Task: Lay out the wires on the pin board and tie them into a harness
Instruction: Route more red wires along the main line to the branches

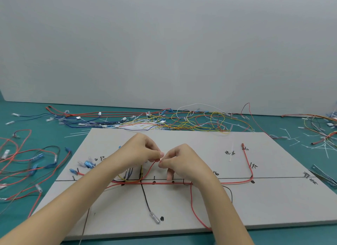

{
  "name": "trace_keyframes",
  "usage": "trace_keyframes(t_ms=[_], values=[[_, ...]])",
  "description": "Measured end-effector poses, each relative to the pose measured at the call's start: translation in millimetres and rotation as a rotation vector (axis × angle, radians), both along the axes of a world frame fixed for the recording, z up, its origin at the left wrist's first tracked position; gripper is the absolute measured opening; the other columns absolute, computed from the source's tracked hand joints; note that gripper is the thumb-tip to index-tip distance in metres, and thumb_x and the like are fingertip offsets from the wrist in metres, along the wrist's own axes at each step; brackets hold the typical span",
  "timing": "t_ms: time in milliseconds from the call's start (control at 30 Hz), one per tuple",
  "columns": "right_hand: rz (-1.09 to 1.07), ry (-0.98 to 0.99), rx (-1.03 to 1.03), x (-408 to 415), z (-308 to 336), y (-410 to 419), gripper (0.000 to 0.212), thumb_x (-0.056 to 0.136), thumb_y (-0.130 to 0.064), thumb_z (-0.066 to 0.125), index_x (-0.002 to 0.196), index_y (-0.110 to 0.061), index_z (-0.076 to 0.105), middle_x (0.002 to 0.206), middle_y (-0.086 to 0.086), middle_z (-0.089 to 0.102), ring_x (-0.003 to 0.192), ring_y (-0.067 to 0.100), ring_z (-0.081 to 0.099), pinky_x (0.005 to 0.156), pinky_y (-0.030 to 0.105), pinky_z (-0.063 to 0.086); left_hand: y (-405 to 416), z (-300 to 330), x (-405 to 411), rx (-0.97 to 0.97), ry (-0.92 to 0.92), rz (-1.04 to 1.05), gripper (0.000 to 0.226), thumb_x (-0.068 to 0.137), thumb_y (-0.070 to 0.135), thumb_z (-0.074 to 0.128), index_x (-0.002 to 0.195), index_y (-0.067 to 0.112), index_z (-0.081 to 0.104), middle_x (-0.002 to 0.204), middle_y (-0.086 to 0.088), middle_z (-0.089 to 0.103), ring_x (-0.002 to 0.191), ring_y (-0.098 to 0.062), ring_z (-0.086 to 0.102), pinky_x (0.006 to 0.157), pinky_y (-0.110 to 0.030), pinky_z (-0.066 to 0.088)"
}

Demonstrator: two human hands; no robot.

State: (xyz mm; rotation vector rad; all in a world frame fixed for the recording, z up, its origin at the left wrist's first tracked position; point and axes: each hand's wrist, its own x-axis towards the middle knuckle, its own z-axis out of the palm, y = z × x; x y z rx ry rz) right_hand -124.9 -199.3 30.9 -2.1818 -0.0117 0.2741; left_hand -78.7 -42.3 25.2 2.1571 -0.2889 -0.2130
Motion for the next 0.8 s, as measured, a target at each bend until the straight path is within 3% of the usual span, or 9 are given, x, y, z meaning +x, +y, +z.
trace_keyframes(t_ms=[67,267,367,433,533,633,800], values=[[-0.004,0.001,-0.002,-0.3,-0.2,0.2,0.012,0.083,-0.020,0.062,0.078,-0.016,0.071,0.047,-0.001,0.063,0.031,0.003,0.033,0.042,0.019,0.029,-1.1,-3.7,-0.4,0.004,-0.023,0.001,0.011,0.084,0.014,0.073,0.075,0.009,0.077,0.069,-0.008,0.073,0.059,-0.008,0.061,0.064,-0.025,0.050],[-0.009,-0.006,-0.048,1.1,-2.6,-0.2,0.012,0.084,-0.023,0.062,0.075,-0.019,0.070,0.048,-0.001,0.064,0.035,0.004,0.034,0.050,0.023,0.033,-8.3,-14.8,-5.5,0.103,-0.131,0.027,0.017,0.090,0.020,0.066,0.074,0.022,0.071,0.060,0.011,0.064,0.053,0.004,0.053,0.055,-0.019,0.038],[-0.008,-0.011,-0.054,1.9,-3.6,-0.5,0.014,0.084,-0.024,0.062,0.075,-0.018,0.070,0.048,-0.002,0.064,0.042,0.007,0.037,0.050,0.024,0.034,-11.3,-17.6,-7.4,0.103,-0.175,0.033,0.018,0.092,0.016,0.063,0.076,0.022,0.068,0.069,0.005,0.067,0.063,-0.005,0.056,0.060,-0.020,0.042],[0.008,-0.006,-0.060,2.4,-4.0,-0.8,0.015,0.086,-0.024,0.061,0.073,-0.018,0.068,0.046,-0.003,0.063,0.041,0.004,0.038,0.050,0.024,0.033,-12.4,-20.1,-8.5,0.067,-0.202,0.032,0.020,0.092,0.012,0.061,0.075,0.022,0.066,0.069,0.006,0.066,0.064,-0.005,0.055,0.059,-0.015,0.040],[0.046,0.022,-0.037,3.2,-4.1,-1.6,0.015,0.089,-0.021,0.061,0.075,-0.019,0.066,0.044,-0.003,0.061,0.035,-0.002,0.040,0.048,0.021,0.031,-13.6,-25.9,-10.6,-0.050,-0.187,0.039,0.027,0.093,0.004,0.057,0.072,0.020,0.064,0.056,0.012,0.062,0.049,0.004,0.051,0.049,-0.007,0.034],[0.049,0.029,-0.013,3.7,-4.4,-2.8,0.013,0.090,-0.019,0.061,0.079,-0.016,0.066,0.046,-0.002,0.061,0.033,-0.002,0.041,0.045,0.017,0.030,-13.0,-28.9,-10.6,-0.184,-0.118,0.046,0.029,0.095,0.002,0.054,0.073,0.017,0.064,0.050,0.014,0.060,0.037,0.001,0.043,0.041,-0.010,0.030],[0.053,0.063,0.052,2.8,-0.2,-6.0,0.009,0.090,-0.013,0.061,0.084,-0.009,0.066,0.043,-0.001,0.060,0.028,-0.001,0.041,0.031,0.005,0.024,-11.5,-27.9,-8.5,-0.268,-0.011,-0.007,0.031,0.098,0.004,0.052,0.073,0.016,0.065,0.063,0.005,0.062,0.047,-0.004,0.044,0.049,-0.018,0.032]])
